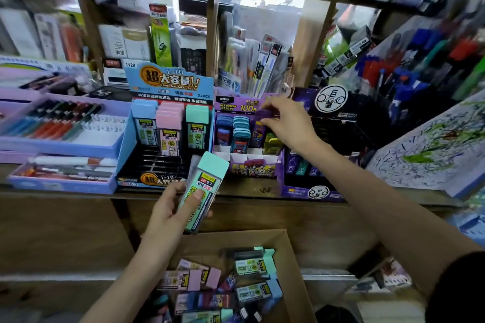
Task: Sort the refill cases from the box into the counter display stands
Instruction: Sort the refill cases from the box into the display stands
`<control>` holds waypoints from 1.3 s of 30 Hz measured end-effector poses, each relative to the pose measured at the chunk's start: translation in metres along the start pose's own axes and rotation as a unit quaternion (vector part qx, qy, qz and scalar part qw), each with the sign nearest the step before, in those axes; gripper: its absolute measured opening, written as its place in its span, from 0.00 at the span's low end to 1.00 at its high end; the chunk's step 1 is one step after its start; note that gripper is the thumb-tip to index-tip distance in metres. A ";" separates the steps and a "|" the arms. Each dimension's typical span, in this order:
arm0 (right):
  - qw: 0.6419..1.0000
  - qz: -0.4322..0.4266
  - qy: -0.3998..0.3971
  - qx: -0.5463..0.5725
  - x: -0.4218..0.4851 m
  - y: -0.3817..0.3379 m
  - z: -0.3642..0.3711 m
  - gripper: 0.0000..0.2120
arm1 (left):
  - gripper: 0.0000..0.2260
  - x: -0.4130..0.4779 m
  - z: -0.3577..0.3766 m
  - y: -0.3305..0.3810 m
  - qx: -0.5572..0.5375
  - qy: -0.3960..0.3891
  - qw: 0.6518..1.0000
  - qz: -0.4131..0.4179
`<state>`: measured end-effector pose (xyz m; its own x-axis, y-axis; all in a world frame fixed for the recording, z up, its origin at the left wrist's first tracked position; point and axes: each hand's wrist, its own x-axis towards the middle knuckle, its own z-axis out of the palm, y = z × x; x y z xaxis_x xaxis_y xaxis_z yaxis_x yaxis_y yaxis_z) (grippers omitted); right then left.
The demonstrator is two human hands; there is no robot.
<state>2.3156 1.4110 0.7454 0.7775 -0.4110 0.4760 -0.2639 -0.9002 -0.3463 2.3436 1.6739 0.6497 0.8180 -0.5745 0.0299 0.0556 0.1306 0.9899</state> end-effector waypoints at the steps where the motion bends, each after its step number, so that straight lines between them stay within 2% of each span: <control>1: 0.999 -0.008 -0.013 -0.033 0.001 0.001 0.002 0.08 | 0.12 0.000 0.001 0.000 0.001 -0.004 1.000 -0.001; 6: 0.983 -0.078 -0.050 -0.161 0.000 0.003 0.008 0.13 | 0.11 0.001 0.006 0.001 -0.008 -0.004 1.000 0.000; 9: 0.979 -0.080 -0.050 -0.179 -0.002 -0.002 0.002 0.17 | 0.10 0.001 0.008 0.003 -0.011 -0.003 1.000 0.003; 11: 0.991 -0.076 -0.007 -0.113 -0.011 -0.013 -0.003 0.16 | 0.13 0.000 0.009 0.005 -0.012 -0.003 1.000 0.008; 13: 0.998 -0.064 0.019 0.012 -0.028 -0.030 -0.007 0.10 | 0.16 0.000 0.009 0.006 -0.012 -0.001 1.000 0.014; 15: 0.986 -0.015 -0.031 0.162 -0.051 -0.050 -0.006 0.07 | 0.17 0.000 0.011 0.007 -0.009 0.001 1.000 0.020; 17: 0.955 0.045 -0.126 0.263 -0.069 -0.065 0.000 0.07 | 0.17 0.001 0.012 0.008 -0.005 0.000 1.000 0.025; 19: 0.926 0.081 -0.189 0.316 -0.079 -0.074 0.008 0.08 | 0.16 0.002 0.013 0.007 -0.002 -0.004 1.000 0.024; 21: 0.901 0.094 -0.211 0.368 -0.080 -0.080 0.013 0.07 | 0.16 0.002 0.011 0.007 -0.001 -0.005 1.000 0.023; 23: 0.892 0.086 -0.218 0.386 -0.074 -0.083 0.012 0.02 | 0.16 0.002 0.005 0.008 0.005 -0.007 1.000 0.029; 26: 0.898 0.079 -0.191 0.388 -0.054 -0.084 0.002 0.01 | 0.14 0.003 -0.011 0.012 0.038 0.000 0.997 0.061; 31: 0.913 0.075 -0.067 0.397 -0.003 -0.086 -0.017 0.03 | 0.11 0.008 -0.044 0.025 0.035 0.046 0.994 0.091; 34: 0.941 0.038 -0.034 0.336 0.020 -0.090 -0.010 0.01 | 0.12 0.009 -0.062 0.026 0.039 0.097 0.989 0.101; 37: 0.970 0.004 -0.019 0.241 0.033 -0.093 0.011 0.04 | 0.17 0.009 -0.076 0.022 0.023 0.130 0.987 0.092; 39: 0.983 -0.021 -0.024 0.182 0.034 -0.094 0.028 0.07 | 0.16 0.010 -0.082 0.018 0.011 0.136 0.987 0.085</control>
<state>2.3829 1.4856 0.7714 0.8113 -0.3590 0.4614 -0.0150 -0.8017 -0.5975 2.3999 1.7367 0.6566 0.9383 -0.3064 0.1605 -0.1058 0.1877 0.9765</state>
